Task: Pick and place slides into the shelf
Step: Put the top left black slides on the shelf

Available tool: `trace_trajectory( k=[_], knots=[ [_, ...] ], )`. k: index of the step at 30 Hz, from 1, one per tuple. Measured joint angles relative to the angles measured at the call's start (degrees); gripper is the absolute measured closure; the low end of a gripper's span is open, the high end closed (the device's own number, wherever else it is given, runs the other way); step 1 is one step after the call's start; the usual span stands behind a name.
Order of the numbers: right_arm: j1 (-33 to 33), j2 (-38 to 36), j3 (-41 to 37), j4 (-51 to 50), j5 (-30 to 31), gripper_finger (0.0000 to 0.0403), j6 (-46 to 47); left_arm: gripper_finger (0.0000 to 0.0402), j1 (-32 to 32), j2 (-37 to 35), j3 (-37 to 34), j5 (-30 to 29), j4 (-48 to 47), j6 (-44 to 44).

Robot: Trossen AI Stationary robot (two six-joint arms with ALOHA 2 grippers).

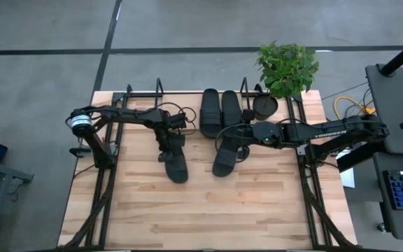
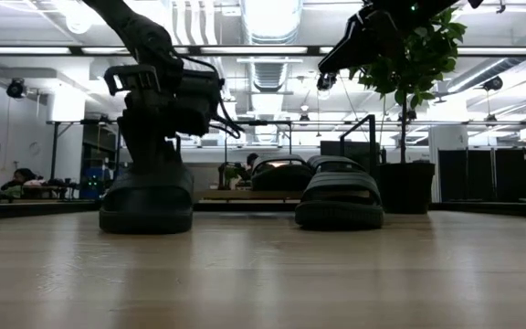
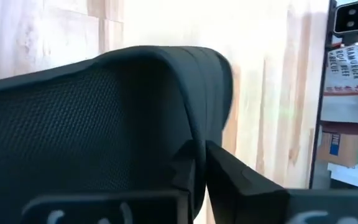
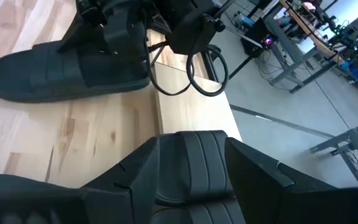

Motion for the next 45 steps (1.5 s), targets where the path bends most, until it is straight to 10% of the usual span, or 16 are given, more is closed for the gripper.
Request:
trace_trajectory(
  k=[13,24,45],
  knots=[
    [11.9,0.0,-0.3,9.9,0.3,0.0233,-19.3,0.04,0.6,-11.3,4.3,11.1,-2.3,-5.5],
    [21.0,6.4,-0.6,16.5,8.7,0.0246,-39.1,0.0401,0.2,-23.0,6.1,10.3,19.4,-21.7],
    [20.6,17.9,6.0,27.9,16.5,0.0213,-66.4,0.0401,0.1,-24.8,5.9,6.2,21.6,-22.6]
  ],
)
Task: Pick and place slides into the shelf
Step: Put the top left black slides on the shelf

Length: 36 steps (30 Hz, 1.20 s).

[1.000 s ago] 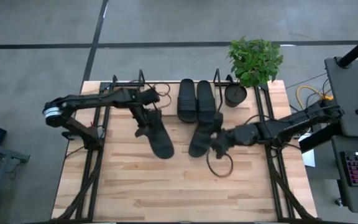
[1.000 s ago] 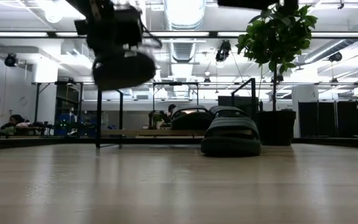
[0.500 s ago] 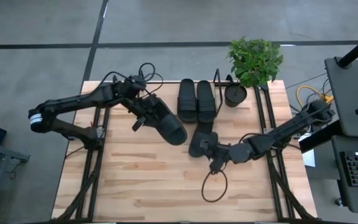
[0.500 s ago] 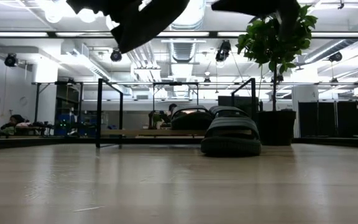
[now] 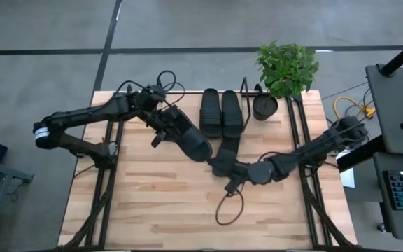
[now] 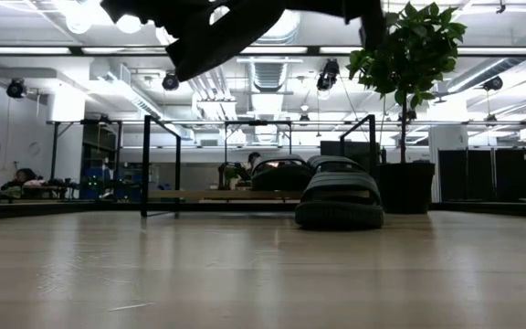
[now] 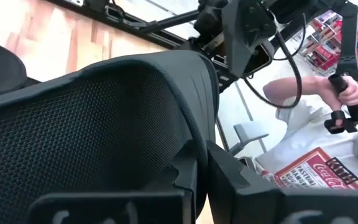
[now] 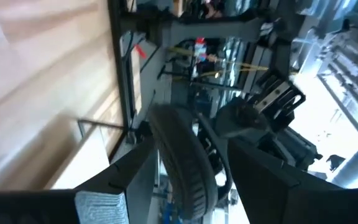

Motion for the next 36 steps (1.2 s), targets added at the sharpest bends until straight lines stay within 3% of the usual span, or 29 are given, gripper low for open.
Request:
trace_trajectory(
  k=[13,17,22,24,29,36],
  knots=[
    [-4.6,5.5,7.7,-5.0,0.1,0.0226,1.9,0.0401,0.0,0.0,-0.2,2.3,0.0,0.0],
    [-4.6,6.6,9.1,-6.4,0.1,0.0268,2.3,0.0402,-0.1,0.0,-0.2,3.3,0.0,1.0],
    [-5.1,6.6,9.5,-8.2,-0.2,0.0365,5.2,0.0401,0.0,0.0,-0.2,3.5,0.4,1.6],
    [-5.3,5.7,9.1,-8.0,-0.5,0.0372,7.3,0.0394,0.0,0.0,-0.2,4.0,0.9,4.9],
    [-5.6,2.5,7.2,-7.2,-2.1,0.0372,14.3,0.0339,0.0,-0.6,-0.4,4.4,8.1,11.7],
    [-5.7,-6.1,-0.8,-3.8,-1.4,0.0372,22.2,0.0211,0.2,-5.6,0.8,2.9,11.5,24.4]
  ],
)
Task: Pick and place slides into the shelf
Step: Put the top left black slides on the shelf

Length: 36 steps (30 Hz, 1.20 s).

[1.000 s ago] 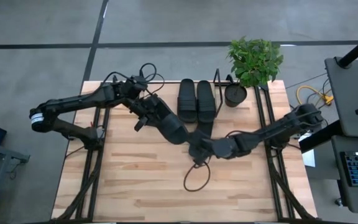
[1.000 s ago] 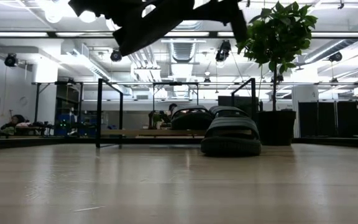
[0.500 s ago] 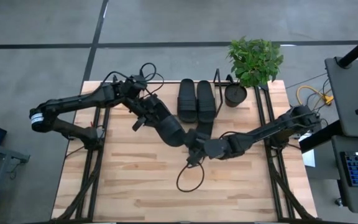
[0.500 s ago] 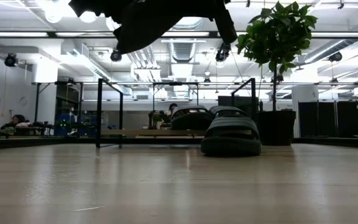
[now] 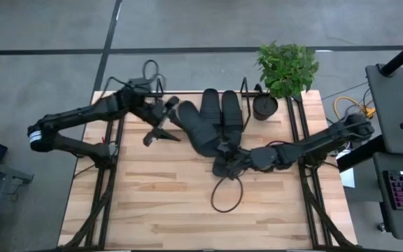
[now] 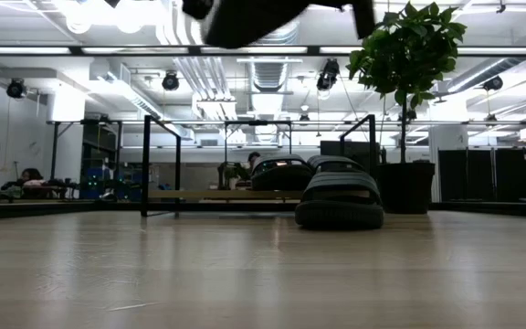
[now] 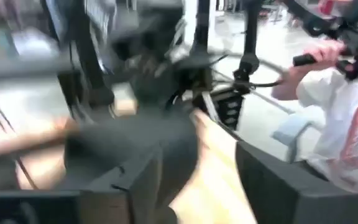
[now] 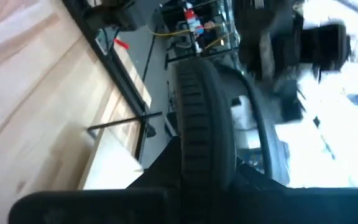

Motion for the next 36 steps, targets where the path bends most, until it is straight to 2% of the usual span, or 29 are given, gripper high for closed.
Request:
trace_trajectory(
  k=[2,5,9,12,15,21,25,36],
  knots=[
    [-0.1,-3.1,-3.1,1.5,-0.4,0.0372,2.0,0.0186,-0.1,-3.4,0.1,-4.1,0.6,5.9],
    [-0.3,-8.2,-7.0,5.6,-3.1,0.0372,5.7,0.0174,-0.8,-7.4,-0.7,-9.9,0.9,15.0],
    [-0.3,-13.9,-12.6,11.5,-9.3,0.0373,11.3,0.0172,-1.1,-11.0,-2.5,-13.6,2.6,19.6],
    [-1.1,-17.7,-16.0,14.9,-14.9,0.0373,16.9,0.0172,-1.1,-12.5,-3.7,-13.7,4.0,22.7],
    [-1.5,-20.8,-19.0,19.9,-17.1,0.0373,20.3,0.0171,-1.1,-12.7,-5.7,-13.9,4.3,26.5],
    [-2.3,-23.0,-23.6,29.7,-26.3,0.0373,24.1,0.0171,-1.2,-11.5,-10.5,-13.6,14.4,29.7],
    [-2.3,-23.1,-24.0,30.8,-27.3,0.0373,24.2,0.0171,-1.2,-9.7,-12.8,-13.7,19.4,31.7],
    [-2.3,-23.2,-23.7,31.6,-29.5,0.0373,25.0,0.0171,-1.2,-4.3,-12.9,-13.7,27.2,30.9]
  ],
)
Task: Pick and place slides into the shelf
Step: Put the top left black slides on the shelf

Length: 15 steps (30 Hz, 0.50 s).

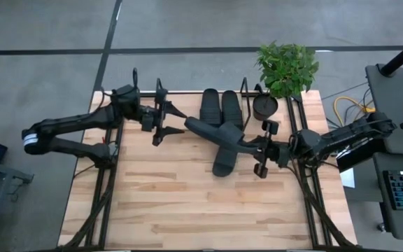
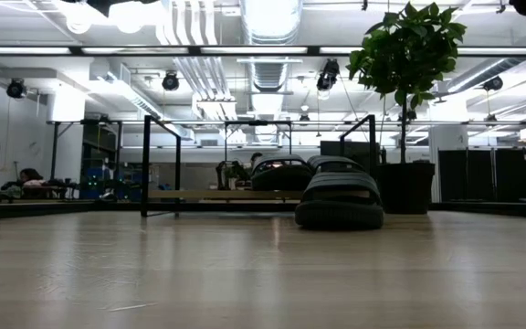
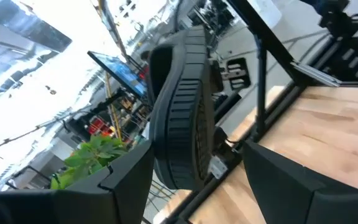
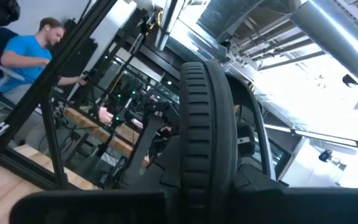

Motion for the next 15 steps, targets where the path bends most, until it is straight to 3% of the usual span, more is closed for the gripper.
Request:
trace_trajectory(
  k=[7,15],
  knots=[
    [-0.3,0.1,0.0,0.1,-0.4,0.0373,0.0,0.0171,0.0,3.7,0.0,0.6,8.6,-3.0],
    [-0.3,0.1,0.0,-0.5,-0.4,0.0373,1.2,0.0171,0.1,6.2,0.0,-0.1,11.9,-3.4]
  ],
)
